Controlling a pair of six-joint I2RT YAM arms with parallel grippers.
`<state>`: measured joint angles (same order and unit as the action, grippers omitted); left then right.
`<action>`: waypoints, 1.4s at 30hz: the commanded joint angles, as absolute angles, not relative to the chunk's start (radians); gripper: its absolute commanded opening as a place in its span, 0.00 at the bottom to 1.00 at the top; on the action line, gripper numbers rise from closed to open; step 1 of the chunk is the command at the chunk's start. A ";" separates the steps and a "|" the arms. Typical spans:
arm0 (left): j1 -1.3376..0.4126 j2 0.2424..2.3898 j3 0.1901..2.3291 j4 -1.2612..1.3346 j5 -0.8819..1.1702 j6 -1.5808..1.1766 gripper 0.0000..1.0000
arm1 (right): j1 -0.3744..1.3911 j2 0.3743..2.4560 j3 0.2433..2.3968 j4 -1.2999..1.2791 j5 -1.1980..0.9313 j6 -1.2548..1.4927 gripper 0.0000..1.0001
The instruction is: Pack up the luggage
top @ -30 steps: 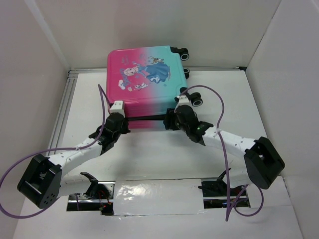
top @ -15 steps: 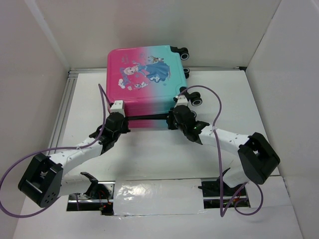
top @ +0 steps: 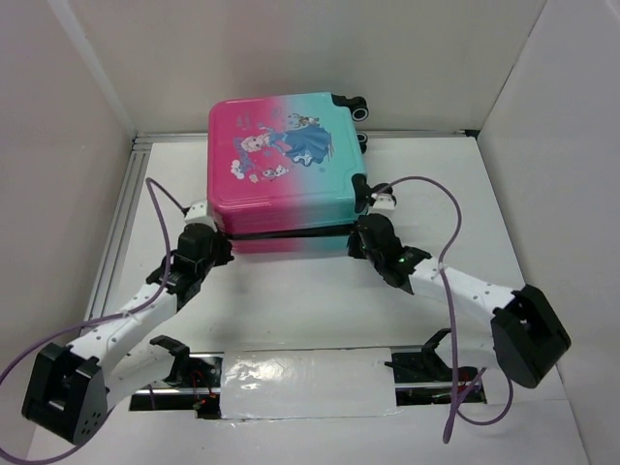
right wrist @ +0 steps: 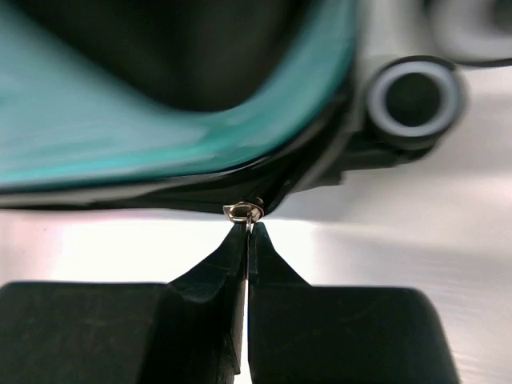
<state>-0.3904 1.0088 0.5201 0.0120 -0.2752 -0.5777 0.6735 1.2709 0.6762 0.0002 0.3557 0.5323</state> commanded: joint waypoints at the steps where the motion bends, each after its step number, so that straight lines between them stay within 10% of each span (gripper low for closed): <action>1: -0.307 0.916 0.483 -0.052 -0.328 -0.609 0.00 | 0.585 1.137 0.615 -0.101 0.445 0.537 0.00; 22: 0.058 1.322 0.833 -0.115 0.011 -0.518 0.00 | -0.012 1.275 0.606 0.136 -0.130 0.356 0.00; 42: 0.077 1.701 1.232 -0.187 0.029 -0.327 0.00 | -0.192 1.776 1.174 -0.141 -0.424 -0.119 0.00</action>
<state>-0.0109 1.6619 1.1599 -0.2104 0.2794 -0.4381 -0.0463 1.7100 1.0462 -0.0021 -0.6037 0.0639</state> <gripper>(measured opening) 0.112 0.021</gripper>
